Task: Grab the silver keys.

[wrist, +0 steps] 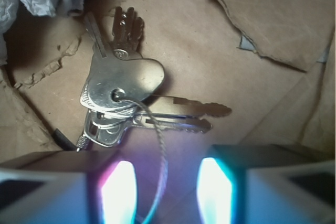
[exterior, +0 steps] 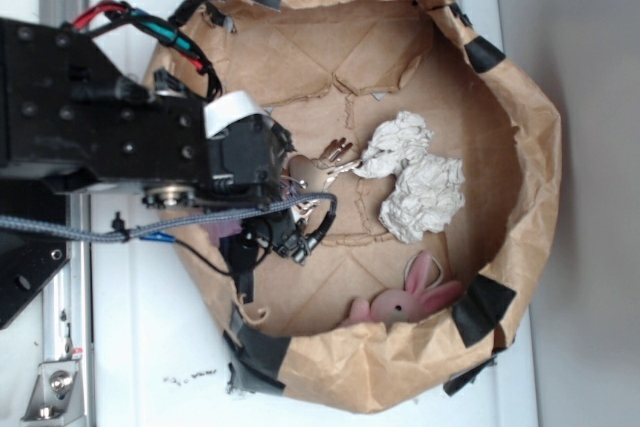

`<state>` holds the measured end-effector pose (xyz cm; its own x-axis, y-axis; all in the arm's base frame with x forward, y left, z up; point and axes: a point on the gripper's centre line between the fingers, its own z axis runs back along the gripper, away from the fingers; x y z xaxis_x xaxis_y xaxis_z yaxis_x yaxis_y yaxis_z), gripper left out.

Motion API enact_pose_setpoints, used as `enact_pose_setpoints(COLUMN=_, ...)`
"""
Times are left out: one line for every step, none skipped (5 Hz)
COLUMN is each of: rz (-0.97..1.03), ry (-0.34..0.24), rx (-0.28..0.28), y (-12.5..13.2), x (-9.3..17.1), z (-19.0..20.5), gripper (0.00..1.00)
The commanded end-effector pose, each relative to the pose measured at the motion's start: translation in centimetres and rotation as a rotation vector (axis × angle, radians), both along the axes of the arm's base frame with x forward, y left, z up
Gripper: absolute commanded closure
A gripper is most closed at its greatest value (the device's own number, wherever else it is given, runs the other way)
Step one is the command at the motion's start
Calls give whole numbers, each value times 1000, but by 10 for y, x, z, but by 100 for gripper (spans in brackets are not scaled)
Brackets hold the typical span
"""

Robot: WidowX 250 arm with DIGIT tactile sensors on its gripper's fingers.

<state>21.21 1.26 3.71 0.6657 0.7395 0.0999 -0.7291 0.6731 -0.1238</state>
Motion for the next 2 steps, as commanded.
enact_pose_setpoints(rz=14, ry=-47, rx=-8, y=12, x=4, z=16, gripper=100)
enact_pose_setpoints(rz=10, ry=-48, rx=-11, y=9, x=15, z=20, gripper=100)
